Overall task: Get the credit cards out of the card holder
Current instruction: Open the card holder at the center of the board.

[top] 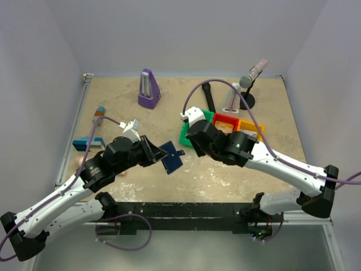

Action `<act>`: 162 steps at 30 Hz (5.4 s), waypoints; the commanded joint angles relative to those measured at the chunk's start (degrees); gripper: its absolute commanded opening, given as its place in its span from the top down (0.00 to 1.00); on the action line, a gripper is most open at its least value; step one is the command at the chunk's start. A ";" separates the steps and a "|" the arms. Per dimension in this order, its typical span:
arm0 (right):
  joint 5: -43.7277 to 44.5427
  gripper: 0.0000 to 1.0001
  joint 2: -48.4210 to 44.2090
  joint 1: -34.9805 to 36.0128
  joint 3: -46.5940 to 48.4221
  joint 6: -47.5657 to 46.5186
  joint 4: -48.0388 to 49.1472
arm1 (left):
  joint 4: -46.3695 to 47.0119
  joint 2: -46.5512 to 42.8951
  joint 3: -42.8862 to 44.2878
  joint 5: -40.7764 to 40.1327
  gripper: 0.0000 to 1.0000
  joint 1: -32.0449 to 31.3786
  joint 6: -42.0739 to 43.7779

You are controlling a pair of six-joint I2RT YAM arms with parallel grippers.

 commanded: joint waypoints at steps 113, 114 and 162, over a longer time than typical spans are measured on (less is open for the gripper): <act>-44.21 0.33 -25.52 -7.48 -8.21 8.60 31.56 | 114.16 17.97 0.28 65.94 1.00 16.35 -23.90; -43.77 0.32 -25.78 -7.48 -8.57 8.77 31.39 | 114.25 18.05 0.19 65.94 1.00 16.35 -23.81; -59.06 0.53 -17.35 -7.48 -8.04 11.94 30.15 | 114.25 19.90 3.27 59.61 1.00 16.35 -19.59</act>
